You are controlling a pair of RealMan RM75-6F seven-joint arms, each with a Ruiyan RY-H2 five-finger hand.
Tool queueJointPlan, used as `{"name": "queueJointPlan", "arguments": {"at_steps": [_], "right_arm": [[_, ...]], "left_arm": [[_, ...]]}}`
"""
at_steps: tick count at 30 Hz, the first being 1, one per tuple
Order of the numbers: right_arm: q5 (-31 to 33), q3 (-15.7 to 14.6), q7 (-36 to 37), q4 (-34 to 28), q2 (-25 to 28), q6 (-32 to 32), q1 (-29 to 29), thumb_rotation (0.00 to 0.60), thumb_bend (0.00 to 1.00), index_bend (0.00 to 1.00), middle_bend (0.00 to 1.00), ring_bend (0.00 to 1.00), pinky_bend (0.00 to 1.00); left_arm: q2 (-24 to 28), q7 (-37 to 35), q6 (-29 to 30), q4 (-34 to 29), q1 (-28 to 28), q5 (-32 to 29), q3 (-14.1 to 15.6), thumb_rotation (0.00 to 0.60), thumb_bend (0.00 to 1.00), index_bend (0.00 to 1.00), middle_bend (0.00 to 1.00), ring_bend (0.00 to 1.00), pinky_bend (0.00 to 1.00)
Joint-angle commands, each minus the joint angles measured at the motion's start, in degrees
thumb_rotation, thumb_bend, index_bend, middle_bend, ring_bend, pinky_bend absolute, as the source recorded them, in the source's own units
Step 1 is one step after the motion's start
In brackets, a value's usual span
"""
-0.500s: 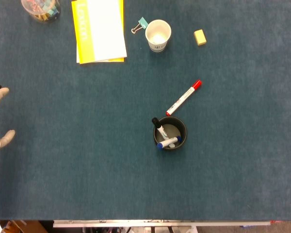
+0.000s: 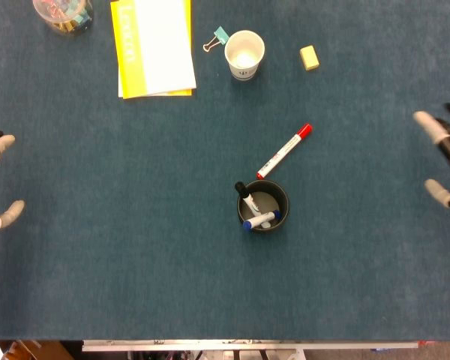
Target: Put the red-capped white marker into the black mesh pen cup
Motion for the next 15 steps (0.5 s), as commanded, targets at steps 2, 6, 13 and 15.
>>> {"name": "queueJointPlan", "arguments": {"at_steps": [2, 6, 13, 15], "right_arm": [[-0.65, 2.12, -2.26, 0.93, -3.63, -7.20, 6.39, 0.600, 0.21, 0.11, 0.22, 0.04, 0.00], [0.12, 3.32, -2.82, 4.37, -8.43, -13.36, 11.63, 0.600, 0.21, 0.15, 0.23, 0.04, 0.00], [-0.48, 3.72, -5.19, 12.95, -17.84, -18.88, 18.19, 0.600, 0.22, 0.30, 0.26, 0.04, 0.00], [-0.71, 3.65, -5.65, 15.39, -20.30, -19.73, 19.64, 0.600, 0.22, 0.33, 0.26, 0.04, 0.00]], "left_arm": [[0.19, -0.18, 0.37, -0.06, 0.32, -0.08, 0.09, 0.600, 0.15, 0.18, 0.18, 0.17, 0.15], [0.44, -0.48, 0.95, -0.02, 0.76, -0.17, 0.15, 0.600, 0.15, 0.18, 0.18, 0.17, 0.15], [1.16, -1.13, 1.90, 0.15, 1.61, -0.57, 0.18, 0.600, 0.15, 0.18, 0.18, 0.17, 0.15], [1.30, -1.32, 2.05, 0.29, 1.80, -0.68, 0.21, 0.600, 0.15, 0.18, 0.18, 0.17, 0.15]]}}
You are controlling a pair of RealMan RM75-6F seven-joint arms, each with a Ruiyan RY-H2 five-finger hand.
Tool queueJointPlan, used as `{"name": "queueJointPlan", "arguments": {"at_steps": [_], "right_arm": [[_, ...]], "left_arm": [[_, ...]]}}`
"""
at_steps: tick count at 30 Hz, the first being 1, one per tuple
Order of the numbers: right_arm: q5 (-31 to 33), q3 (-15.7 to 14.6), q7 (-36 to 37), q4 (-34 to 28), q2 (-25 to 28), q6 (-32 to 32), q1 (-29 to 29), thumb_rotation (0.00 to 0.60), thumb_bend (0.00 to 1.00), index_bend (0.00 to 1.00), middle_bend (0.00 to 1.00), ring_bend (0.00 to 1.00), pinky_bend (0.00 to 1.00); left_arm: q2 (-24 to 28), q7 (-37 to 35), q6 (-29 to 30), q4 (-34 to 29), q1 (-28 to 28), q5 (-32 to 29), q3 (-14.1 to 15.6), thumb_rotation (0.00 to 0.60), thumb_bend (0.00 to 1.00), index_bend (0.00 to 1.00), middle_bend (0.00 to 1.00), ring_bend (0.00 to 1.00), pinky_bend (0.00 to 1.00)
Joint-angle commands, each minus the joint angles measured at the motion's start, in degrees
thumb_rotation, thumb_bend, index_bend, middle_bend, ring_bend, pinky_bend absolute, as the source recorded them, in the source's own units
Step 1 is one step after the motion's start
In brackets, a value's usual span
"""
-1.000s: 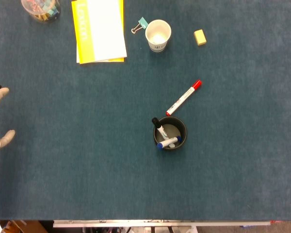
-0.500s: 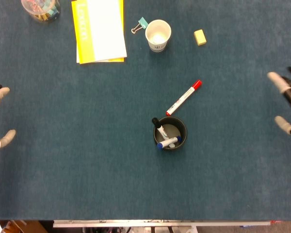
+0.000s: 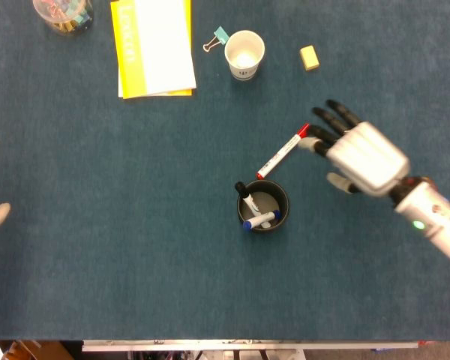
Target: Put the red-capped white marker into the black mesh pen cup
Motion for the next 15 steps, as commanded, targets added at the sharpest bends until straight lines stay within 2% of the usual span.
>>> {"name": "queueJointPlan", "arguments": {"at_steps": [1, 7, 15], "right_arm": [[-0.53, 0.09, -1.41, 4.70, -4.63, -2.30, 2.80, 0.600, 0.22, 0.34, 0.27, 0.04, 0.00], [-1.15, -0.69, -4.16, 10.12, -9.29, -4.07, 5.87, 0.600, 0.25, 0.38, 0.27, 0.04, 0.00], [-0.69, -2.06, -6.39, 13.93, -13.31, -5.70, 8.04, 0.600, 0.25, 0.39, 0.27, 0.04, 0.00]], "left_arm": [[0.13, -0.14, 0.16, 0.12, 0.18, -0.12, 0.00, 0.600, 0.15, 0.18, 0.18, 0.17, 0.15], [0.38, -0.43, 0.23, 0.43, 0.45, -0.51, -0.10, 0.600, 0.15, 0.18, 0.18, 0.17, 0.15], [0.44, -0.81, 0.07, 0.99, 0.65, -0.83, -0.11, 0.600, 0.15, 0.18, 0.18, 0.17, 0.15]]}}
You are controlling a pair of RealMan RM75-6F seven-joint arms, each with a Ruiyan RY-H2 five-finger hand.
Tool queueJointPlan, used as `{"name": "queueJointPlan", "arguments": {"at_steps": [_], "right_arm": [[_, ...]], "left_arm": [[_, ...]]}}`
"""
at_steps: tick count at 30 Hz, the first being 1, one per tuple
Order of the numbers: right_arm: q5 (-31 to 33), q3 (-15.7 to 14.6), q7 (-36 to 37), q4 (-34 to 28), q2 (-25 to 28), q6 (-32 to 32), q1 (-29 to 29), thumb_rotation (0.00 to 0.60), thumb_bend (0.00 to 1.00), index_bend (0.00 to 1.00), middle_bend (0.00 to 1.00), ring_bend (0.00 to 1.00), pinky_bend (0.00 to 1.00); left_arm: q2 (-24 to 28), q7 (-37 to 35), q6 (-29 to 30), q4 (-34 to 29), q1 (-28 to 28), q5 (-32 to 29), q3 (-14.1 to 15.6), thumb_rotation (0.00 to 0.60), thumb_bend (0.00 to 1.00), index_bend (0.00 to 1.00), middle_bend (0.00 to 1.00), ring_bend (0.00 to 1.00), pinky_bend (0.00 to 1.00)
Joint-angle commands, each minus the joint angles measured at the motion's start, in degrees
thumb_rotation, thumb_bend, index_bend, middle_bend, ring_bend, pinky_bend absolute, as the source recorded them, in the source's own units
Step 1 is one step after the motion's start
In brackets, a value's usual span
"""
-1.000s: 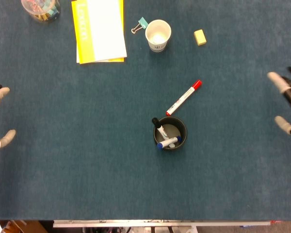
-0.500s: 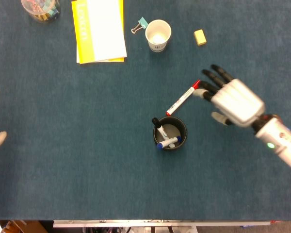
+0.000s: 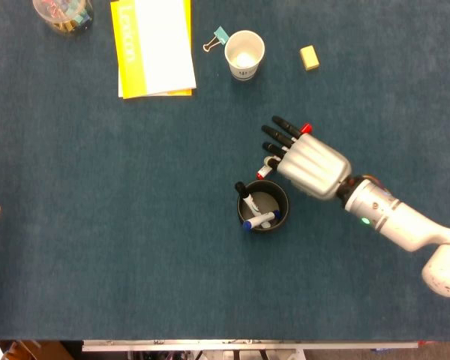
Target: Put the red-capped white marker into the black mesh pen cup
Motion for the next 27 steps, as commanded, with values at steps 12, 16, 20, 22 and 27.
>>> {"name": "queueJointPlan", "arguments": {"at_steps": [12, 16, 20, 22, 27], "right_arm": [[2.31, -0.02, -1.43, 5.74, -5.05, 0.32, 1.90, 0.600, 0.25, 0.41, 0.27, 0.04, 0.00], [2.85, 0.12, -0.85, 7.42, -6.34, 0.76, 2.38, 0.600, 0.26, 0.42, 0.28, 0.04, 0.00], [3.37, 0.06, -0.30, 8.88, -7.67, 0.93, 2.88, 0.600, 0.26, 0.43, 0.28, 0.04, 0.00], [3.61, -0.06, -0.44, 9.47, -8.15, 0.76, 3.10, 0.600, 0.26, 0.43, 0.28, 0.04, 0.00], [4.30, -0.22, -0.58, 10.59, -9.20, 0.59, 3.60, 0.600, 0.26, 0.45, 0.28, 0.04, 0.00]], "left_arm": [[0.37, -0.63, 0.01, 0.30, 0.23, -0.30, -0.20, 0.600, 0.15, 0.18, 0.18, 0.17, 0.15], [0.44, -0.81, 0.01, 0.38, 0.27, -0.42, -0.29, 0.600, 0.15, 0.18, 0.18, 0.17, 0.15], [0.56, -0.94, -0.04, 0.49, 0.30, -0.55, -0.37, 0.600, 0.15, 0.18, 0.18, 0.17, 0.15], [0.59, -1.03, 0.00, 0.56, 0.34, -0.60, -0.42, 0.600, 0.15, 0.18, 0.18, 0.17, 0.15], [0.69, -1.18, 0.00, 0.65, 0.49, -0.69, -0.37, 0.600, 0.15, 0.18, 0.18, 0.17, 0.15]]}}
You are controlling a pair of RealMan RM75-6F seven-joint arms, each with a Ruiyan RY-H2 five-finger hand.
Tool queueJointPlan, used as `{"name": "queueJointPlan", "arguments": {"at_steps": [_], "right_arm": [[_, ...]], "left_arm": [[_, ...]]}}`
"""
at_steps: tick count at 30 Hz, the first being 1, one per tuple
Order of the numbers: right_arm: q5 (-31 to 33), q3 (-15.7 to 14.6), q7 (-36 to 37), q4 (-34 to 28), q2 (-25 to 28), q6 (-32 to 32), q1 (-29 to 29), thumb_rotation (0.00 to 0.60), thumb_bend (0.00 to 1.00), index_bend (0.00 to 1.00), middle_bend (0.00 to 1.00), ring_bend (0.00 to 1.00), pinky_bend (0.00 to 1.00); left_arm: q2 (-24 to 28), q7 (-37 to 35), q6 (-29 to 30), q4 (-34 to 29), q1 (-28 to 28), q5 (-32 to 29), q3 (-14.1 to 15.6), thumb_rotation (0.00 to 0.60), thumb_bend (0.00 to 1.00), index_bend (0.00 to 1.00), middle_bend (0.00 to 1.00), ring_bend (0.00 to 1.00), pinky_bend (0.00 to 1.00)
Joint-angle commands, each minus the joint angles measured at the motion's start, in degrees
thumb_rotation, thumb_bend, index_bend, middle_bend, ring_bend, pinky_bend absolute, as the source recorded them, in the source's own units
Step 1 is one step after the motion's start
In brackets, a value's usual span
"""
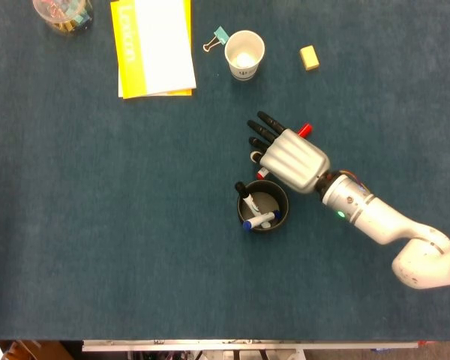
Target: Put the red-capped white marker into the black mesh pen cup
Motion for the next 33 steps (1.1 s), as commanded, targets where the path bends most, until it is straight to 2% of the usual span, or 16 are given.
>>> {"name": "queueJointPlan", "arguments": {"at_steps": [1, 7, 15, 26, 30, 33], "right_arm": [[0.39, -0.07, -0.17, 0.34, -0.35, -0.12, 0.23, 0.600, 0.26, 0.45, 0.29, 0.04, 0.00], [1.19, -0.21, -0.74, 0.80, -0.87, -0.40, 0.65, 0.600, 0.30, 0.47, 0.29, 0.04, 0.00], [2.08, -0.65, -1.53, 1.77, -1.41, -0.61, 0.93, 0.600, 0.31, 0.50, 0.29, 0.04, 0.00], [1.74, -1.27, -0.23, 2.20, -1.03, 1.34, 0.78, 0.600, 0.32, 0.59, 0.34, 0.07, 0.00], [1.53, -0.99, 1.41, 0.16, 0.75, 3.75, 0.01, 0.600, 0.32, 0.61, 0.35, 0.08, 0.00], [1.34, -0.05, 4.25, -3.81, 3.34, 7.19, -1.08, 0.600, 0.32, 0.62, 0.35, 0.08, 0.00]], "left_arm": [[0.03, -0.07, -0.04, 0.03, 0.04, -0.08, -0.01, 0.600, 0.15, 0.18, 0.18, 0.17, 0.15], [-0.01, -0.34, -0.10, 0.34, 0.08, -0.15, -0.06, 0.600, 0.15, 0.18, 0.18, 0.17, 0.15], [-0.20, -0.68, -0.13, 0.85, 0.21, -0.26, -0.06, 0.600, 0.15, 0.18, 0.18, 0.17, 0.15], [-0.21, -0.78, -0.03, 0.94, 0.34, -0.10, -0.03, 0.600, 0.15, 0.18, 0.18, 0.17, 0.15], [-0.16, -0.70, -0.07, 0.80, 0.35, -0.04, 0.01, 0.600, 0.15, 0.18, 0.18, 0.17, 0.15], [-0.13, -0.49, -0.18, 0.67, 0.29, 0.03, 0.03, 0.600, 0.15, 0.18, 0.18, 0.17, 0.15]]}}
